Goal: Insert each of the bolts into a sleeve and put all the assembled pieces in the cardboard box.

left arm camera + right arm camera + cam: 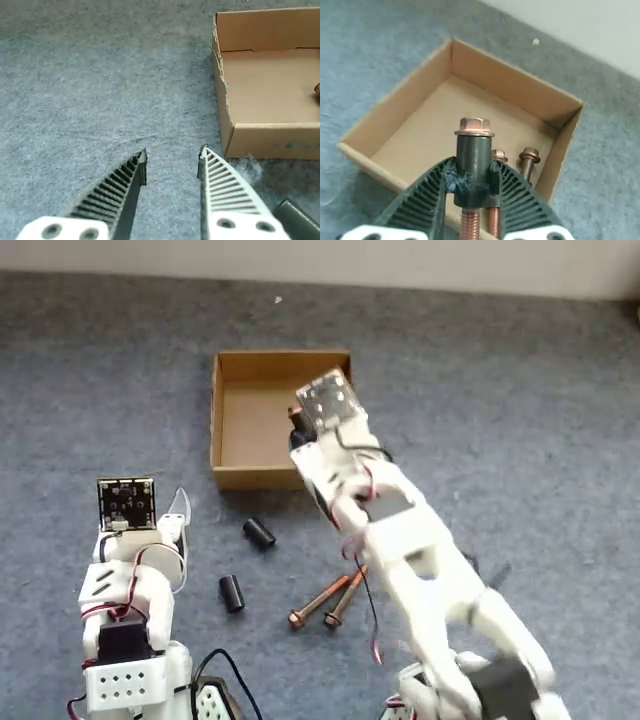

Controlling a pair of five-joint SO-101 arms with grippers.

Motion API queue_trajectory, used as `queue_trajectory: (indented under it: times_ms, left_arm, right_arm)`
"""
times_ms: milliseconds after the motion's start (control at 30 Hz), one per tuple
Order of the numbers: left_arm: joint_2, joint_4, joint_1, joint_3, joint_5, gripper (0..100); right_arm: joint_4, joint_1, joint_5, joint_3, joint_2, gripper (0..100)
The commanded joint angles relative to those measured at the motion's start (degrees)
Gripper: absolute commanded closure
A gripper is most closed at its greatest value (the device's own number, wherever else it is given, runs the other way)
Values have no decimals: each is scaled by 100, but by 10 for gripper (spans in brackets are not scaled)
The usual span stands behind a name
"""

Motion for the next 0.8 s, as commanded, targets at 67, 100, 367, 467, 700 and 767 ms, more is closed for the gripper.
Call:
queue_trajectory:
  times_ms: [67,100,367,467,700,767]
  left_arm:
    - [-40,26,-66,-31,-97,808]
    - [-40,26,-66,-31,-97,808]
    - [-40,26,-75,-31,-97,808]
    - [-40,26,-84,-40,-97,808]
    - [-40,26,-418,-84,-70,808]
    - [-40,26,-418,-84,-70,808]
  right_arm:
    - [-180,171,35,-1165,1112,978]
    - [-171,198,26,-1218,1235,958]
    - [620,189,-448,-1262,585,882]
    - [1270,48,-448,-1262,57,882]
    - [3090,-954,-431,-1297,-119,879]
    - [3433,-1253,-422,-1297,136,878]
